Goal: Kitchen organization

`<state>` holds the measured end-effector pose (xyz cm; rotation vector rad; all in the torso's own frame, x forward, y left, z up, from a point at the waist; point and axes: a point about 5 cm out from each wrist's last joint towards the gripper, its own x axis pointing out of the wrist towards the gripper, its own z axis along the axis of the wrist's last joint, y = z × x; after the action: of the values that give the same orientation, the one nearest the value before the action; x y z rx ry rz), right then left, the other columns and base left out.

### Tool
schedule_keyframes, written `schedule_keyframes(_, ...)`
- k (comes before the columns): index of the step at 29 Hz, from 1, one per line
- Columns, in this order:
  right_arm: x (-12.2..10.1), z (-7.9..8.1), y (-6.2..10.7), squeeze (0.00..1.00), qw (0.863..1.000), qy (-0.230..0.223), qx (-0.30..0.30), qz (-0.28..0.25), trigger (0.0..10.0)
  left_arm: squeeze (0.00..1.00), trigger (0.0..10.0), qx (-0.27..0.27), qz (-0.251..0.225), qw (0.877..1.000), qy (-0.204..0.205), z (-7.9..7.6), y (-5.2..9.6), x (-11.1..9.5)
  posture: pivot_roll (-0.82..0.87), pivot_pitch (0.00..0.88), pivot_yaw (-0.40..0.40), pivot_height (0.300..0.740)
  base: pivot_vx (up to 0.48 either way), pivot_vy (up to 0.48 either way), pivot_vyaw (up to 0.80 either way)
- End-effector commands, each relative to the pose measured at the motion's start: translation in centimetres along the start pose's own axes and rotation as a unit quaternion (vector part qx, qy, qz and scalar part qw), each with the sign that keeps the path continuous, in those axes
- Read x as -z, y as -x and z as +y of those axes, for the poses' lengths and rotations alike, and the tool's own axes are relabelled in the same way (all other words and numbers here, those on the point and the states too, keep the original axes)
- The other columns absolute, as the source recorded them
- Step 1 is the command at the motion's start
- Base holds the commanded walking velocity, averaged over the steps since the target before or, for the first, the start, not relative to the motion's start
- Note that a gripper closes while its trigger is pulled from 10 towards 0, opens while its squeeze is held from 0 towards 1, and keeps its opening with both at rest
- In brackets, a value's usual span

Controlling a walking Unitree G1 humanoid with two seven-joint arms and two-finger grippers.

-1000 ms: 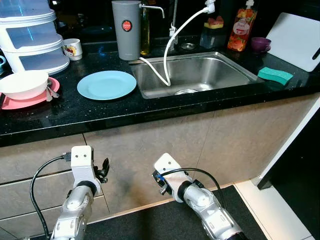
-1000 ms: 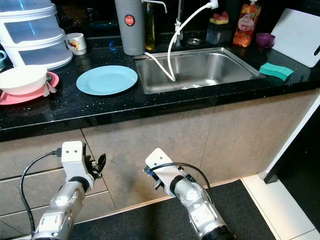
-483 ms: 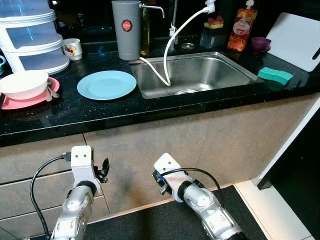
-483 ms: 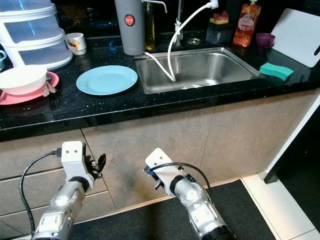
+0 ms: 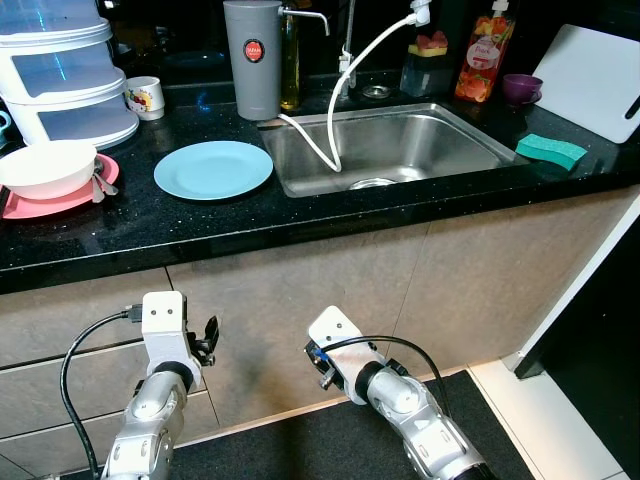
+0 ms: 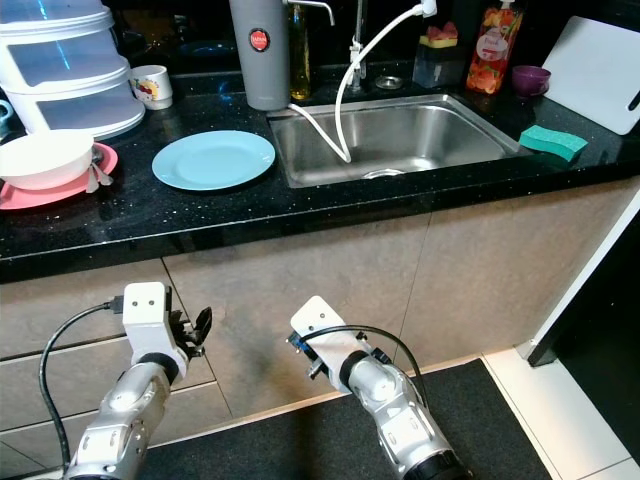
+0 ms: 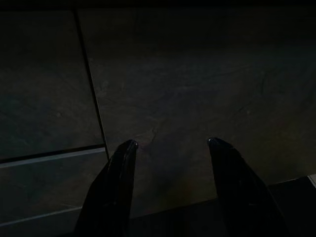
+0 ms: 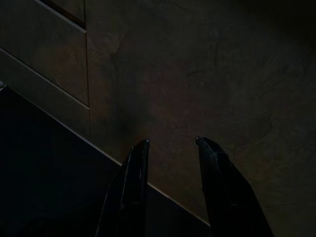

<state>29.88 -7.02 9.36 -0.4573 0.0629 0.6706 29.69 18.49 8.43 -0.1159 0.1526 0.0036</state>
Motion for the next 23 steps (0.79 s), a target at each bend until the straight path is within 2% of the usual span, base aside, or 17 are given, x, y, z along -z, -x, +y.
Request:
schedule_keyframes(1,0.23,-0.08,-0.04,0.00,1.000,-0.002,0.001,0.000,10.0,0.00,10.0,0.001,0.007,1.000,-0.005,0.06,-0.04,0.39,-0.05,0.060,0.030,0.740,0.000,0.000,0.00)
schedule_keyframes(23,0.26,-0.06,-0.03,0.00,1.000,-0.002,0.000,0.000,10.0,0.00,10.0,-0.001,0.005,1.000,-0.005,0.04,0.01,0.36,-0.05,0.057,0.025,0.740,0.000,0.000,0.00)
